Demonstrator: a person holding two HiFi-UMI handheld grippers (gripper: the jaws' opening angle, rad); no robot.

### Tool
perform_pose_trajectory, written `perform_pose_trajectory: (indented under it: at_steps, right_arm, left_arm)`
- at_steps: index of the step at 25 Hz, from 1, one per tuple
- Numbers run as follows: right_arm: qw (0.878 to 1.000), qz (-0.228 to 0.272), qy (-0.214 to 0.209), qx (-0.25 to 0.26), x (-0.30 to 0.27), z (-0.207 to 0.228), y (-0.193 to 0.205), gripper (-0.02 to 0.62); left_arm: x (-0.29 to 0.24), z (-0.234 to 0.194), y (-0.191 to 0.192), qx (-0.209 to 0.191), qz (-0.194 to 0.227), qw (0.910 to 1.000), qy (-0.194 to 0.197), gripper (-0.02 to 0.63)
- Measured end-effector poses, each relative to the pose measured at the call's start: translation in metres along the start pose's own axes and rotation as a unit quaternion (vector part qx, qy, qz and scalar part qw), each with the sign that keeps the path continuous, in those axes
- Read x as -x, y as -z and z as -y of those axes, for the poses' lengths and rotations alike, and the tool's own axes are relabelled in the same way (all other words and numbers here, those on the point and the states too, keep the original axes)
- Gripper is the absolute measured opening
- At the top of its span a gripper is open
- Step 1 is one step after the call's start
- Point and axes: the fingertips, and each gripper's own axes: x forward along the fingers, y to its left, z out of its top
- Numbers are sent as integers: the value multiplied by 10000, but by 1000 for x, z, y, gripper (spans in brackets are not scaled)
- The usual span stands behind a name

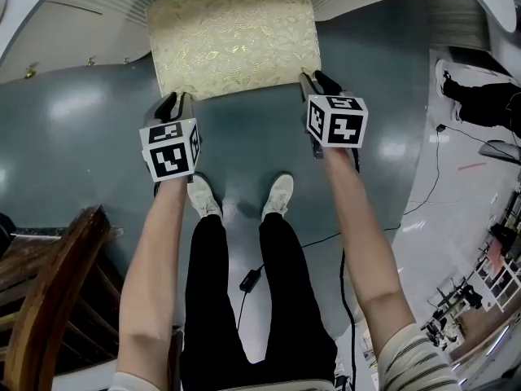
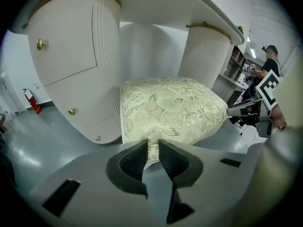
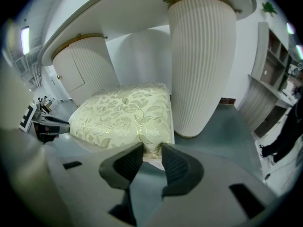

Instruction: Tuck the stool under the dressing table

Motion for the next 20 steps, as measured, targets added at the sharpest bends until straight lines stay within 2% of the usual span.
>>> perform_pose_trajectory:
  at_steps: [12,20]
  right_arm:
    - [10000,-10,25,60,-13,3,-26,120]
    - [9998,62,149,122,-27,20,-69,117]
  left_arm:
    - [-15,-9,-30,-181,-23,9998,105,74]
    - [-26,-7,-69,-282,7,9994,187,74]
